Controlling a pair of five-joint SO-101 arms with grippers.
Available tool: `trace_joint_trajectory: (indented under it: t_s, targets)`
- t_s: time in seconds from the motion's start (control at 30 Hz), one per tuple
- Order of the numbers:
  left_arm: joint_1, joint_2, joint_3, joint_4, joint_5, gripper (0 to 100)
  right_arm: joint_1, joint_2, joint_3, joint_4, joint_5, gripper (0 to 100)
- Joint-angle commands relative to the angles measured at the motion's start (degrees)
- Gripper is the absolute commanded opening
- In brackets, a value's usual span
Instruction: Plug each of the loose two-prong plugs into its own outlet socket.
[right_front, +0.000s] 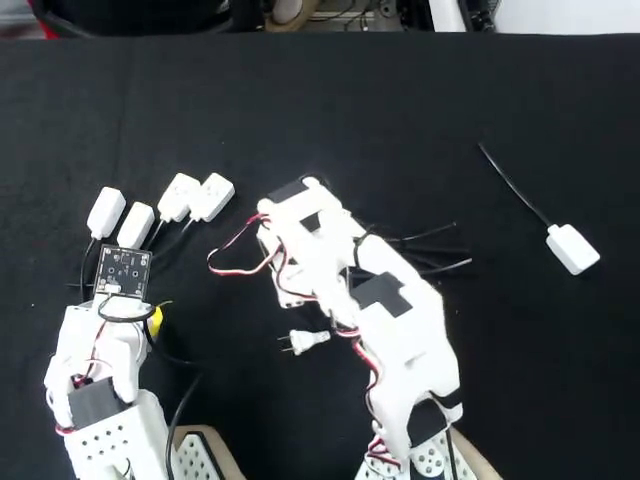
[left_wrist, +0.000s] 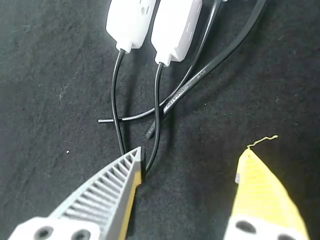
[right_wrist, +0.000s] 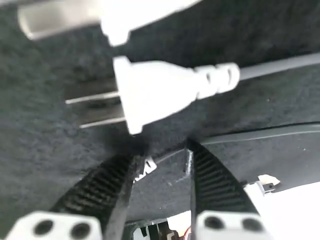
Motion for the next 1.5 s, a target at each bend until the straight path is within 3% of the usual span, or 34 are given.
trace_joint_trajectory:
  t_s: [0.0,0.43,0.8,1.03,1.13,1.27,1.37,1.47]
  targets:
    - [0.7,0.2,1.0,0.3,-0.4,30,-3.6,3.9,0.7,-2.8,-0.9,6.3]
    - [0.7,0.2,1.0,0.3,-0.4,30,-2.3,1.5,-0.2,-2.3,2.3,3.8]
    - [0.7,0.2,1.0,0.3,-0.4,30,12.0,-18.4,0.4,-3.0,12.4,3.7]
    - [0.7,0.2,1.0,0.3,-0.4,30,17.4,-23.8,2.3,4.0,13.1,3.8]
    - [0.7,0.2,1.0,0.3,-0.4,30,22.2,-27.0,4.5,7.6,17.1,4.0]
    - [0.8,0.2,1.0,0.3,-0.4,30,26.3,-32.8,12.4,7.7,18.2,12.3]
    - [0.8,0.2,1.0,0.3,-0.4,30,26.5,-37.1,19.7,3.5,17.7,20.1]
    - [0.8,0.2,1.0,0.3,-0.4,30,26.5,-38.7,26.7,-7.3,14.2,21.1]
